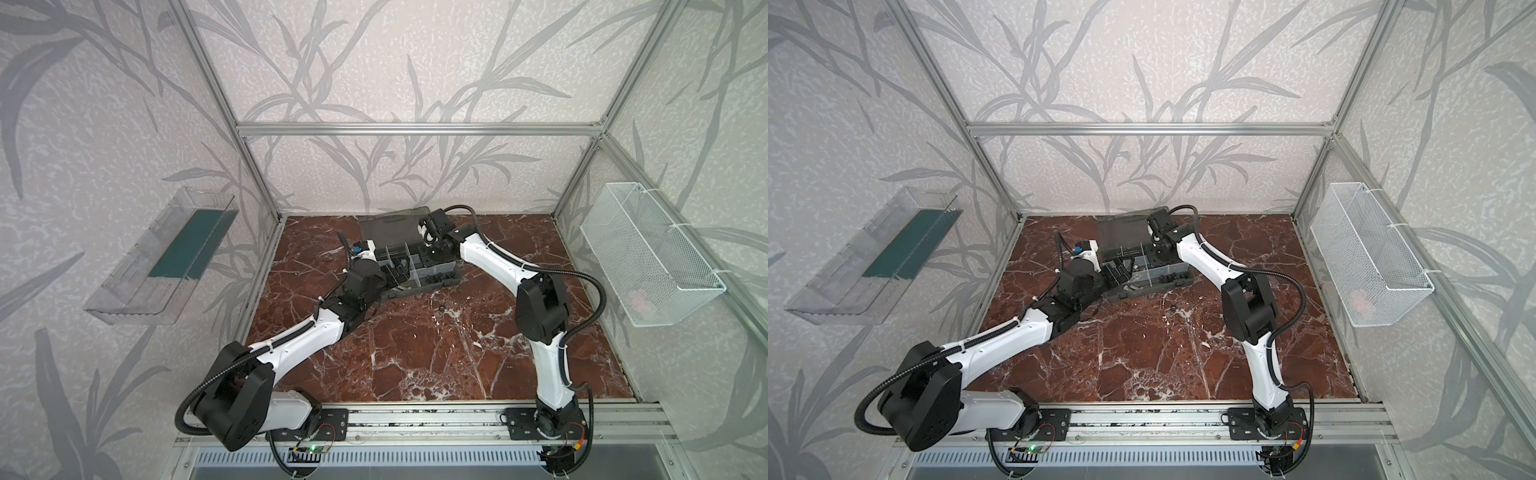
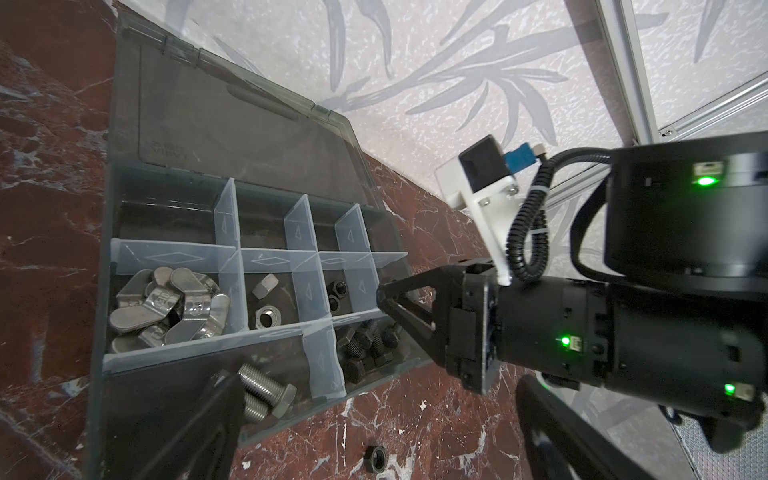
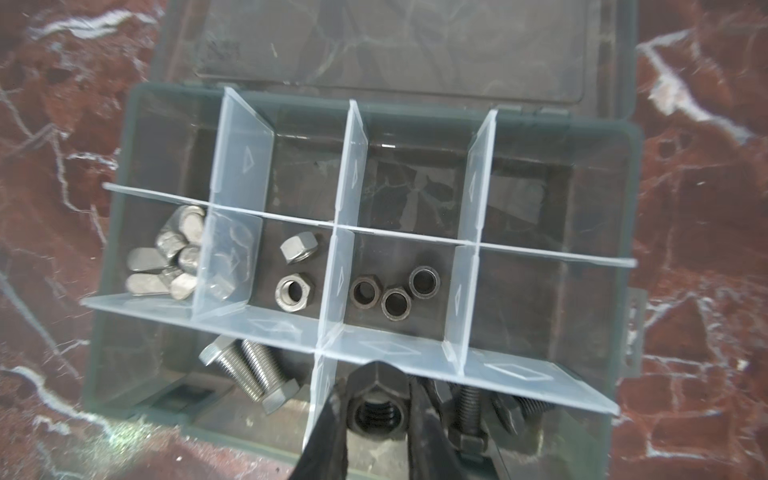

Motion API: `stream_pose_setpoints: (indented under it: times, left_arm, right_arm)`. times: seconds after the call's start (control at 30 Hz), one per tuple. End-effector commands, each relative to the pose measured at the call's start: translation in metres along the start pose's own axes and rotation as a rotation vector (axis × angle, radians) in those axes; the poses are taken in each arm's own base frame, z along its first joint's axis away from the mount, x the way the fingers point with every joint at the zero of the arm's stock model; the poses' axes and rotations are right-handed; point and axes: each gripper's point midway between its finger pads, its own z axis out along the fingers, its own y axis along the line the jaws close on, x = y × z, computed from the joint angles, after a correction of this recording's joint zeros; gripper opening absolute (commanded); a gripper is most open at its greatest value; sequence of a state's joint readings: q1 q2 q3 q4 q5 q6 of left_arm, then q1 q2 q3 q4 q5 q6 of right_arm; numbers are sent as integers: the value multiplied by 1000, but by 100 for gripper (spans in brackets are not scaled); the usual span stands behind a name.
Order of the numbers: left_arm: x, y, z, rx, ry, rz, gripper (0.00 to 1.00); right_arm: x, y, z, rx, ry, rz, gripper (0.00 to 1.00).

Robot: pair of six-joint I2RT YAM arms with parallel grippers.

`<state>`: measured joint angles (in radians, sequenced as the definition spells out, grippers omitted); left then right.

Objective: Sort the screws and nuts into containers
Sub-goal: 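Lift the black hex nut and carry it over the nut compartment, then open the right gripper to drop the nut into the compartment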

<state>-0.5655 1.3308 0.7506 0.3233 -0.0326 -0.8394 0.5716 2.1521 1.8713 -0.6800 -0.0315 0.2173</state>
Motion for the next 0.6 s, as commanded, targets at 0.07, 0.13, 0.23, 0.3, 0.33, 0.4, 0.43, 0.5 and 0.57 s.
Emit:
stream_pose_setpoints:
  times: [0.07, 0.13, 0.23, 0.3, 0.33, 0.4, 0.43, 0.5, 0.57]
  left_arm:
    - [-10, -4, -5, 19, -34, -17, 99]
    - [-10, -3, -4, 18, -34, -21, 99]
    - [-9, -2, -4, 19, -29, -25, 99]
    - [-9, -3, -4, 23, -28, -28, 99]
    - [-10, -3, -4, 23, -30, -30, 99]
    - [-10, -3, -4, 24, -30, -31, 99]
    - [-9, -3, -3, 23, -29, -30, 99]
    - [-10, -3, -3, 23, -31, -32, 99]
    - [-9, -3, -3, 27, -27, -35, 99]
  right_arm:
    - [4, 4, 17, -7, 35, 13, 19]
    - [5, 2, 23, 0, 44, 11, 21]
    - [8, 1, 30, 5, 59, 11, 24]
    - [8, 0, 33, 9, 59, 11, 26]
    - [10, 0, 34, 10, 65, 12, 26]
    - [11, 0, 35, 9, 67, 14, 29]
    - [11, -1, 36, 10, 69, 16, 30]
    - [10, 0, 35, 9, 66, 16, 33]
    - [9, 0, 32, 8, 61, 15, 36]
